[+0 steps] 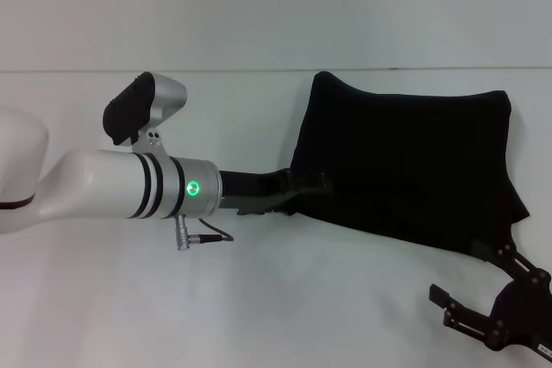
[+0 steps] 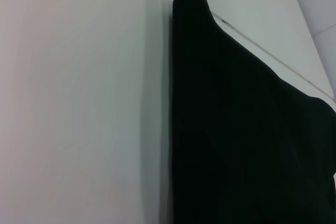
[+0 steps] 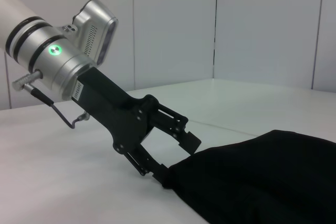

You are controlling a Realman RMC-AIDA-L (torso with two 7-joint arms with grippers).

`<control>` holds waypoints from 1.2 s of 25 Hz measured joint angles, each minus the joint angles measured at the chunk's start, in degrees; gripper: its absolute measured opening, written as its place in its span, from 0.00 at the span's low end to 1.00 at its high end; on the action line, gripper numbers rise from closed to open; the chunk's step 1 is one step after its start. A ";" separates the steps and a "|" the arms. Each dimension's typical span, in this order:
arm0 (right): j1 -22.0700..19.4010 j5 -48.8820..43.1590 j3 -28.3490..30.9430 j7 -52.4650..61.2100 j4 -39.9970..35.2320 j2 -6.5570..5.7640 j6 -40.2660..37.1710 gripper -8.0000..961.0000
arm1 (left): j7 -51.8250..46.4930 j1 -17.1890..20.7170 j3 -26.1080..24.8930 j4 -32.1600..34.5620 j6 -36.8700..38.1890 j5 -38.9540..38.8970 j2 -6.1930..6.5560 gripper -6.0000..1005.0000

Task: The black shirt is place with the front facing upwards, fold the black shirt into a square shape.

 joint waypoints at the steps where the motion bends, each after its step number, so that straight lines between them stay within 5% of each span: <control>1: 0.01 0.00 -0.05 0.00 0.00 0.00 -0.01 0.99 | 0.12 -0.14 0.01 -0.19 -0.21 -0.11 -0.06 0.94; 15: 0.18 0.00 0.06 0.09 0.00 0.00 -0.15 0.99 | -0.13 1.47 -0.73 2.95 -1.48 -0.59 0.25 0.94; 30: 0.27 0.00 -0.19 1.01 -0.09 -0.05 -0.80 0.99 | 1.63 -1.88 1.19 -1.39 -2.34 -0.59 -0.32 0.94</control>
